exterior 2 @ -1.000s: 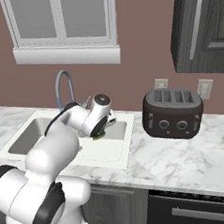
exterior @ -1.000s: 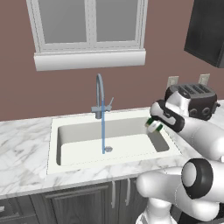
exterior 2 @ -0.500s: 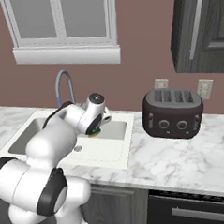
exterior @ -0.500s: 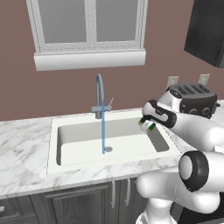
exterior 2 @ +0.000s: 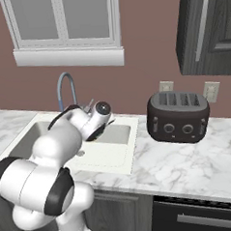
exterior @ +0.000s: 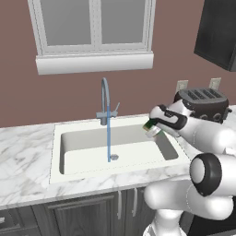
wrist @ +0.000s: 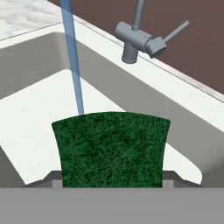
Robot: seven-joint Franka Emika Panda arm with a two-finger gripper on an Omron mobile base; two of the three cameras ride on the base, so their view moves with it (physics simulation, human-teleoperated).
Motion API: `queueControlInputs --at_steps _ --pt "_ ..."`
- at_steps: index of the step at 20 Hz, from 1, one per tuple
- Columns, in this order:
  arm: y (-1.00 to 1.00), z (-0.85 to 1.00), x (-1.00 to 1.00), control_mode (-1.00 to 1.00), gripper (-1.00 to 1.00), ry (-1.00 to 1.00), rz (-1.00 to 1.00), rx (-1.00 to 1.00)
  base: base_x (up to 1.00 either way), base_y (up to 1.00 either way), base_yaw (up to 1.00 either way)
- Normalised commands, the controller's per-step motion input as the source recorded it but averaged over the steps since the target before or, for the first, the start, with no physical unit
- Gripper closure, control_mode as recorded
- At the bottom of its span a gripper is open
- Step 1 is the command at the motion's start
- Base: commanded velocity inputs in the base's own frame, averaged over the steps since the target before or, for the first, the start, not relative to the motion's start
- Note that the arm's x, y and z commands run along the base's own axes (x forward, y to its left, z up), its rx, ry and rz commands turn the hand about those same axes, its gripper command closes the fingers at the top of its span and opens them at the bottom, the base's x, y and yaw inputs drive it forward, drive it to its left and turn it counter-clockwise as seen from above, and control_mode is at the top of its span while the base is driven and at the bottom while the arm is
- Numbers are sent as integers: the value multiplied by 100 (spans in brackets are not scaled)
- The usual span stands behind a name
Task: Soak the sponge with water for a few seconds and then drop it inside the sink.
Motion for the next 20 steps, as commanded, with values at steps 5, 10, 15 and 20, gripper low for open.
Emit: queueControlInputs --at_steps 5,10,15,20 --pt "36 0 23 -100 100 -11 6 9 0 0 0" --pt "38 0 23 -100 100 5 5 5 0 0 0" --pt "22 4 12 -100 100 23 7 0 0 0 0" --pt "8 7 5 -100 100 23 10 0 0 0 0"
